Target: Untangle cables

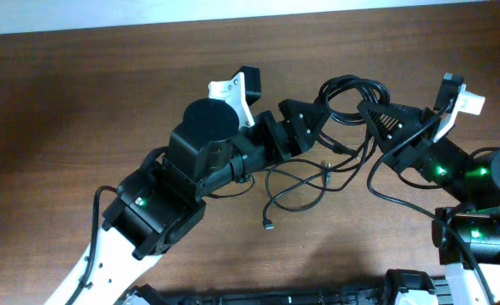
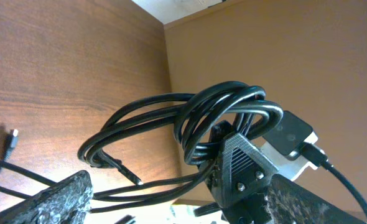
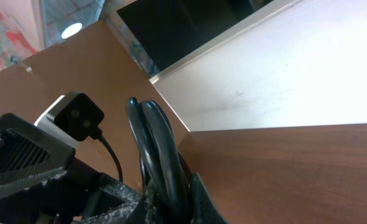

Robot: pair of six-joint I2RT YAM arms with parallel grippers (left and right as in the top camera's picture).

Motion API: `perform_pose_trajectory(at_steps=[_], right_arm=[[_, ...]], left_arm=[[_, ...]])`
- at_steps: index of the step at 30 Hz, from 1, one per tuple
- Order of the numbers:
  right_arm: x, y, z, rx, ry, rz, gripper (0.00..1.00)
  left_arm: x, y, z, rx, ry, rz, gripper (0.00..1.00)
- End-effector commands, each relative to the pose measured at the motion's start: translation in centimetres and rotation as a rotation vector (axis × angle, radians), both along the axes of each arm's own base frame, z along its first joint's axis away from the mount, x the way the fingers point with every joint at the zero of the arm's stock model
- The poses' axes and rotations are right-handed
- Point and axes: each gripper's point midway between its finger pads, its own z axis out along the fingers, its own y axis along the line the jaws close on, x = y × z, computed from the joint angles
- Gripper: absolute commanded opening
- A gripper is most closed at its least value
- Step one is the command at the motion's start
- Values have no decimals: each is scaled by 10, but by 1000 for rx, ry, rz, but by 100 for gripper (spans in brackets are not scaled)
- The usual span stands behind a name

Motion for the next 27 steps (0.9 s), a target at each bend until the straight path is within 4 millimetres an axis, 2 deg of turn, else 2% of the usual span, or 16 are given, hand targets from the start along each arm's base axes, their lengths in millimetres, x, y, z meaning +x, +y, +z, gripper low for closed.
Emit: perform_pose_trajectory(at_steps=[1, 5, 10, 11, 17, 27], right_arm=[[0, -2, 5, 28, 10, -13, 4], [-2, -2, 14, 88, 30, 1, 4], [-8, 4, 15, 99, 41, 49, 4], [-9, 4, 15, 96, 41, 56, 4], [-10, 5, 15, 94, 40, 64, 4], [-16, 11, 14, 81, 43, 110, 4]], left_arm=[[-5, -1, 11, -48, 24, -7, 85], [2, -8, 7, -48, 27, -12, 84], [6, -29, 1, -71, 35, -84, 83], [7, -31, 0, -71, 35, -87, 79], [13, -37, -2, -82, 43, -80, 72], [22, -36, -2, -85, 28, -42, 54]])
